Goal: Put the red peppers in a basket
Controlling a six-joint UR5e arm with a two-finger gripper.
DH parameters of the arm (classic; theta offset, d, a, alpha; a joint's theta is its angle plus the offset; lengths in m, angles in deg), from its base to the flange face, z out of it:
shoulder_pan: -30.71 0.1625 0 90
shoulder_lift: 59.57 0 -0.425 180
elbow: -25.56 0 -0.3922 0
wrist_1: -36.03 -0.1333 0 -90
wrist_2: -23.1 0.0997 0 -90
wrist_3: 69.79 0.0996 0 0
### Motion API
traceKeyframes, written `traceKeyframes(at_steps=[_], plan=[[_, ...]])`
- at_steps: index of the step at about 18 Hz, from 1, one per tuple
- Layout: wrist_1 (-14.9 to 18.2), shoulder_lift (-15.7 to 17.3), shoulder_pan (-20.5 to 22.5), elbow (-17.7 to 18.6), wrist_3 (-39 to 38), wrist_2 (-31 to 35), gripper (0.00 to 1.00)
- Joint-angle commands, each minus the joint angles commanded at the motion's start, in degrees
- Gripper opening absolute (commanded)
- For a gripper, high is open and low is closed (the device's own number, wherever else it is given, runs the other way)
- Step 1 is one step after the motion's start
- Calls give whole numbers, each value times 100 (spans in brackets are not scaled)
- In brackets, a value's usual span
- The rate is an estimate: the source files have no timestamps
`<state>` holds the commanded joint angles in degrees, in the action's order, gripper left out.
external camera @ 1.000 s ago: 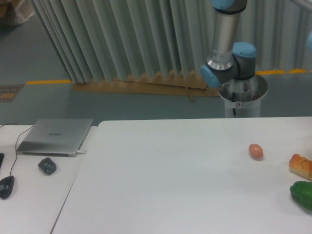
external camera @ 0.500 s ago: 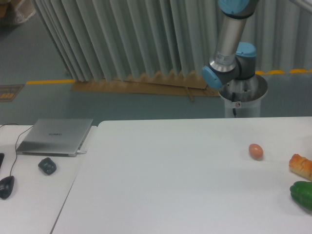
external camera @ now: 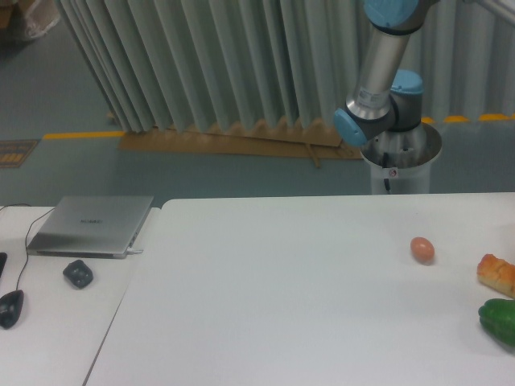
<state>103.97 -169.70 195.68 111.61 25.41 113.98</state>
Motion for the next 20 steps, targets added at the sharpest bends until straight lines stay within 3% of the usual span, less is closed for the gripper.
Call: traceKeyframes(at_steps=[7, 11, 16, 20], plan=[[272, 396, -580, 193, -230, -176, 100], [657, 764, -870, 615, -239, -185, 100], [1326, 1124, -1142, 633, -431, -194, 100], [1389, 1152, -1161, 659, -652, -185, 100]])
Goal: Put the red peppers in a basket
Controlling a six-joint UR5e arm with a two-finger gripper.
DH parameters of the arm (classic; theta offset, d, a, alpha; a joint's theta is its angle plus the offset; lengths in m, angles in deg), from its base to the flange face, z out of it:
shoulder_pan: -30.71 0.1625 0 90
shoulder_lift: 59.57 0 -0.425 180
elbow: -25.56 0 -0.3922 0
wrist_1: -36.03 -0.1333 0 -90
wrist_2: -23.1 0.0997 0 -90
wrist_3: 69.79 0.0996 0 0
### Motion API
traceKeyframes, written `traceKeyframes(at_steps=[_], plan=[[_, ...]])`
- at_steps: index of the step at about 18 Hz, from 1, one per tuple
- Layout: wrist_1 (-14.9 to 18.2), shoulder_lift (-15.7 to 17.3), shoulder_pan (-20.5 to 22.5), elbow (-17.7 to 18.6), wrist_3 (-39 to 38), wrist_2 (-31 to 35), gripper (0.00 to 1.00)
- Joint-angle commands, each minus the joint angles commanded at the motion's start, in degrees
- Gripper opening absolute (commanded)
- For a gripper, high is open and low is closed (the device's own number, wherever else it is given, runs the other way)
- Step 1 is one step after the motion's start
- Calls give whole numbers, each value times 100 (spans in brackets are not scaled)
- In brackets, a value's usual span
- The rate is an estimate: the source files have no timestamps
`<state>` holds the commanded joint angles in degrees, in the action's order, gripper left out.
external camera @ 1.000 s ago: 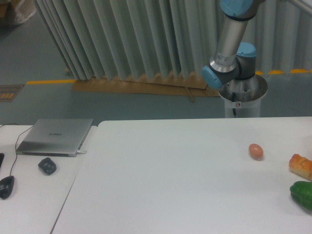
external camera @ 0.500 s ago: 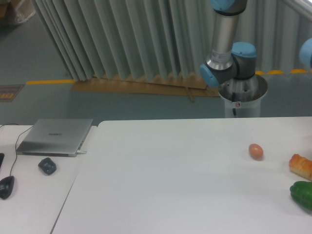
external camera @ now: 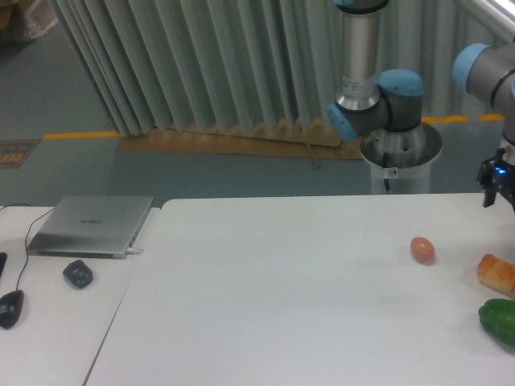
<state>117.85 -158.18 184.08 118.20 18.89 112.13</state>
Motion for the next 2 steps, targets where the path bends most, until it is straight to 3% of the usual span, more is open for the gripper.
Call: traceKeyframes(at_steps=[2], plan=[[-9, -9, 9, -35, 0, -9, 100]])
